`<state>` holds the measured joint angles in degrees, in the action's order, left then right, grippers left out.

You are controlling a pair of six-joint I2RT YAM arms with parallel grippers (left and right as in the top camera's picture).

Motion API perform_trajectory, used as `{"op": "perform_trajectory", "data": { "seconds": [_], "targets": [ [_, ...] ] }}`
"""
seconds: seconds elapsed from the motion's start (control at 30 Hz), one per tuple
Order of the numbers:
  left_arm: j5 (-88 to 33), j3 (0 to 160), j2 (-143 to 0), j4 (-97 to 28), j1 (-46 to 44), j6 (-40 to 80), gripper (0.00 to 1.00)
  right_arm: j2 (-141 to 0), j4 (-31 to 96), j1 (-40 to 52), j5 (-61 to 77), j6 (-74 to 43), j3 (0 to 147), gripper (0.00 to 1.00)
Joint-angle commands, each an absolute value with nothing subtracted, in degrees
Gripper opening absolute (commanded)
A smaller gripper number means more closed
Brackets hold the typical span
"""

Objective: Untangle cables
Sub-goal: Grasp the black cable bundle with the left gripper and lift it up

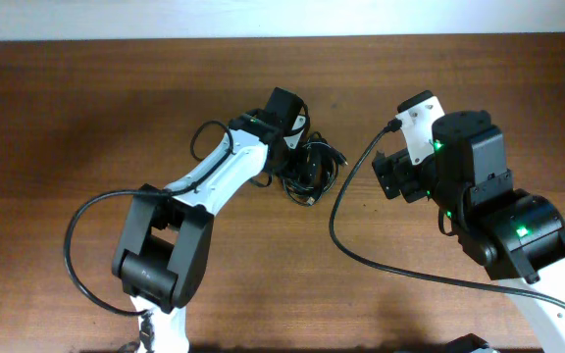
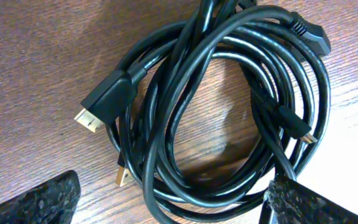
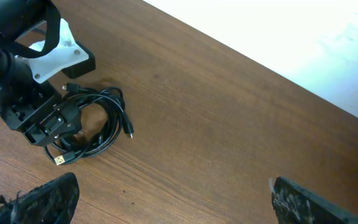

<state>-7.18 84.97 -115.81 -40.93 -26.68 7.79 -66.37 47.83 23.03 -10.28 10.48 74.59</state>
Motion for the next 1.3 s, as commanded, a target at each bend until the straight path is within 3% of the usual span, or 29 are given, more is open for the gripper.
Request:
{"op": "perform_trajectory", "data": {
  "seconds": [0.0,0.1,0.13,0.17,0.2,0.23,0.27,0.5,1.07,1.17,1.23,1.27],
  "targets": [
    [-8.19,85.54,-117.62,-40.77,-27.35,8.14,0.99,-65.52,47.97,23.24,-10.98,9.8,75.35,0.98],
    [-8.14,85.54,-119.66,-40.45,-27.38,8.12,0.99,-65.52,48.23,23.24,-10.98,9.8,75.35,0.98],
    [-8.16,85.56,-120.09,-40.27,-27.38,8.12,0.92,-65.52,48.25,23.24,-10.98,9.8,75.35,0.98],
    [-8.16,85.54,-120.4,-40.1,-27.38,8.12,0.47,-65.52,48.25,23.24,-10.98,9.8,75.35,0.99],
    [-8.14,85.56,-120.44,-39.94,-27.33,8.12,0.36,-65.52,48.25,23.24,-10.98,9.8,75.35,0.99],
    [-8.14,85.6,-120.44,-39.94,-27.31,8.14,0.08,-65.49,48.25,23.24,-10.98,9.8,75.35,0.98],
    [-8.16,85.91,-120.42,-40.14,-27.33,8.14,0.0,-65.52,48.25,23.24,-10.98,9.8,75.35,0.98],
    [-6.55,94.32,-120.42,-48.51,-27.33,8.08,0.0,-65.52,48.23,23.24,-11.0,9.82,75.35,0.98],
    [-1.15,154.56,-120.2,-91.61,-28.36,7.66,0.0,-68.77,47.97,23.22,-11.0,9.82,75.33,0.99],
    [10.37,159.35,-120.49,-92.44,-28.64,7.66,0.0,-69.63,47.94,23.22,-11.0,9.85,75.33,0.98],
    [-6.92,159.13,-121.1,-96.75,-27.81,6.35,0.0,-69.71,48.03,23.24,-11.0,9.85,75.33,0.99],
    [-8.03,158.65,-120.53,-96.68,-29.06,5.34,0.0,-69.69,48.01,23.24,-11.03,9.85,75.33,0.98]
  ]
}}
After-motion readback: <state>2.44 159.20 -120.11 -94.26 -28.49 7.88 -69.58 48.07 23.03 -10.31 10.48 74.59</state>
